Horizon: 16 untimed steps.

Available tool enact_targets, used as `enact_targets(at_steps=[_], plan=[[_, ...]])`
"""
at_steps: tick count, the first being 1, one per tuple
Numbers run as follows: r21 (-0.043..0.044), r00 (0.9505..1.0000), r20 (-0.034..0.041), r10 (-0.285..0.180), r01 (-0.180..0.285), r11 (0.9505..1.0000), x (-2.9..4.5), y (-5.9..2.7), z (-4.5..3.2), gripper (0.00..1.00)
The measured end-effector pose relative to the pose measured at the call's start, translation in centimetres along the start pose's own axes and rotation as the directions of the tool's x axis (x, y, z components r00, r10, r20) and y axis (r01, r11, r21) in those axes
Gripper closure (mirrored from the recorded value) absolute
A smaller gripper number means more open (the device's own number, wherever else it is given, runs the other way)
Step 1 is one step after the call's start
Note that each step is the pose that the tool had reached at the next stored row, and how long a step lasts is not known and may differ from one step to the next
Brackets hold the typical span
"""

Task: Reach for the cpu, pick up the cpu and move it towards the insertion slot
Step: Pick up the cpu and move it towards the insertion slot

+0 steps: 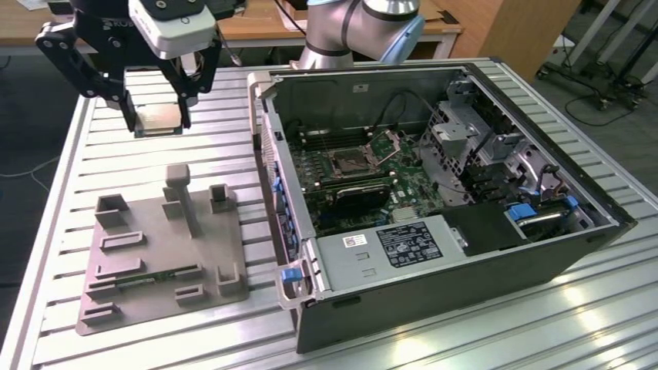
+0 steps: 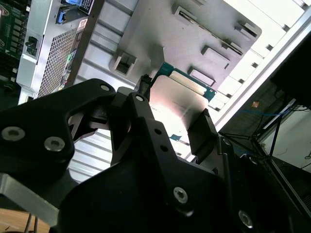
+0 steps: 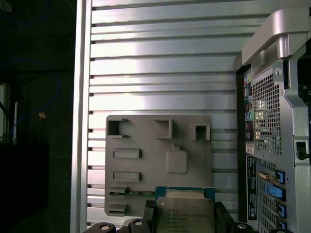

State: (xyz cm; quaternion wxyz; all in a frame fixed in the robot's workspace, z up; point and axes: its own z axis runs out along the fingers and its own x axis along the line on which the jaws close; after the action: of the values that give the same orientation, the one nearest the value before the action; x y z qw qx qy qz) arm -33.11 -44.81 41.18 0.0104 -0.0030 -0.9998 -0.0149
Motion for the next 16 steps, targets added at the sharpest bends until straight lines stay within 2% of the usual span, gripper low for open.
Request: enact_targets(at_steps=[16], plan=[[0.0001, 1.0000, -0.0001, 0.000, 0.000, 1.0000, -0.76, 0.01, -0.02, 0.45]])
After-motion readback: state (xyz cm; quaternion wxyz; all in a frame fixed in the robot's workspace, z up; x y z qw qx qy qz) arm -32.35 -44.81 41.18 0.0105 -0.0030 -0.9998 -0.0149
